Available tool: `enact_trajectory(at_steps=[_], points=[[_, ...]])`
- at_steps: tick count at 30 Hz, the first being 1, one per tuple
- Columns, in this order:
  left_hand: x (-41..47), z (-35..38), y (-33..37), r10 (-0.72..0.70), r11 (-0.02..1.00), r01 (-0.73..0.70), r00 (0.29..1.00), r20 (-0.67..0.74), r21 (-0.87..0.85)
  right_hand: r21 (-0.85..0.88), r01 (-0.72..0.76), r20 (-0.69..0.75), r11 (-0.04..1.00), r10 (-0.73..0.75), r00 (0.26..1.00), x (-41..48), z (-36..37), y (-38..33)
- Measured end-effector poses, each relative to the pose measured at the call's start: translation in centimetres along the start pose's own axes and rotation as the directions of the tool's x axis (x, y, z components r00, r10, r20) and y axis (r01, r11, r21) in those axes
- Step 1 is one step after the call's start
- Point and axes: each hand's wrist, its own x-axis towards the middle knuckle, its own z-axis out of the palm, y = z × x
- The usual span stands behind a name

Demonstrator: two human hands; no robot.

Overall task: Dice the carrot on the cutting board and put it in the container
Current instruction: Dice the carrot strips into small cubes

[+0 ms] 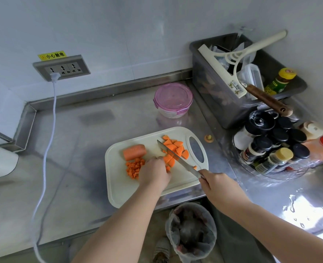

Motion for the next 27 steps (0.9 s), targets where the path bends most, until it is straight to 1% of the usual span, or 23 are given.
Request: enact_trajectory(at_steps=[8, 13, 20, 27], points=[[-0.40, 0.33, 0.13, -0.018, 0.998, 0.020, 0.999, -0.044, 0.060, 0.006, 0.015, 0.019, 1.000, -0.015, 1.000, -0.13, 0.04, 0.04], [-0.40, 0.61, 0.14, -0.031, 0.999, 0.034, 0.995, -0.095, 0.033, 0.012, 0.016, 0.047, 1.000, -0.017, 0.999, -0.26, 0.04, 0.04], [-0.31, 0.63, 0.10, -0.072, 0.997, 0.070, 0.994, -0.084, -0.030, 0.003, 0.006, 0.049, 1.000, -0.006, 0.999, -0.09, -0.19, 0.13], [-0.05, 0.52, 0.66, -0.111, 0.994, 0.112, 0.992, -0.066, 0.012, -0.004, 0.013, 0.057, 1.000, -0.013, 0.998, -0.05, -0.36, 0.29]])
